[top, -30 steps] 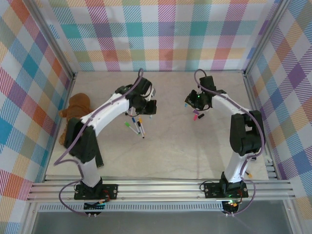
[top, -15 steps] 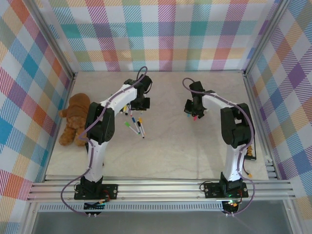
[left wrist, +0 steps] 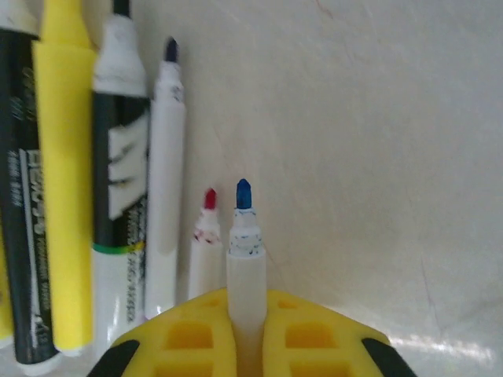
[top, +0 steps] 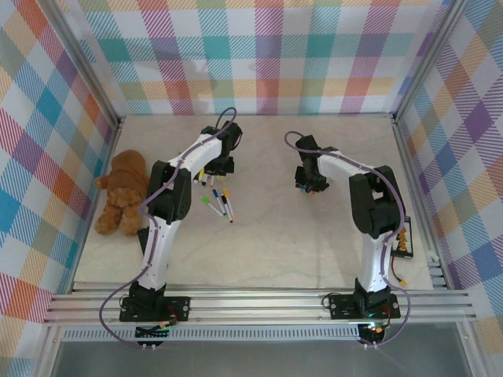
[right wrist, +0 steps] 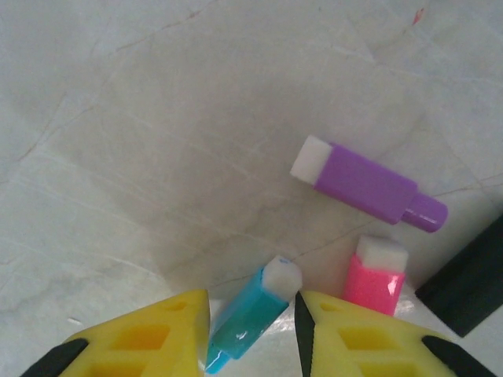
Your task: Open the pen caps
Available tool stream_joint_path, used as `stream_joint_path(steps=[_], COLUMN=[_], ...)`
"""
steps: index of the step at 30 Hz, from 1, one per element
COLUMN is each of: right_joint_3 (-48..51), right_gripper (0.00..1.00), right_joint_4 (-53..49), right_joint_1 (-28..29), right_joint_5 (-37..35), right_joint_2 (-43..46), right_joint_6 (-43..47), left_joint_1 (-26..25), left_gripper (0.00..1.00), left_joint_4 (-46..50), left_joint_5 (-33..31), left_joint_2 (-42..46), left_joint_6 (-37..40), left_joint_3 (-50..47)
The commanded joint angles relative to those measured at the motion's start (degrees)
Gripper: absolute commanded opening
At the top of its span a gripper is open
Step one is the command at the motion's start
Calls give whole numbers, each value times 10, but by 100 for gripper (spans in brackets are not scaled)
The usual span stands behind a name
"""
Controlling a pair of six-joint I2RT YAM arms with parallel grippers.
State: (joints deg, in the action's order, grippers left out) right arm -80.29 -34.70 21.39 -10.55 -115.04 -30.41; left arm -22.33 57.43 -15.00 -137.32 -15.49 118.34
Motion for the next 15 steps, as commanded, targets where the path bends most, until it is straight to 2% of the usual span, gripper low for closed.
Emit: stream_joint_path(steps=[1,6,15], right_joint_3=[9,4,15], right_gripper=[36,37,37], right_joint_4=[-18,-26,-18], right_joint_1=[11,18,27], right_joint_5=[-11,-11,15], right_joint_2=[31,48,72], right_joint_6=[-2,-2,-2], left_joint_1=[5,6,4], left_gripper=[15,20,21], left_joint_4=[15,15,0], left_joint_5=[-32,-35,-37], left_joint_2=[-20,-23,16], left_joint_6=[5,4,-5], left_joint_3=[20,21,7])
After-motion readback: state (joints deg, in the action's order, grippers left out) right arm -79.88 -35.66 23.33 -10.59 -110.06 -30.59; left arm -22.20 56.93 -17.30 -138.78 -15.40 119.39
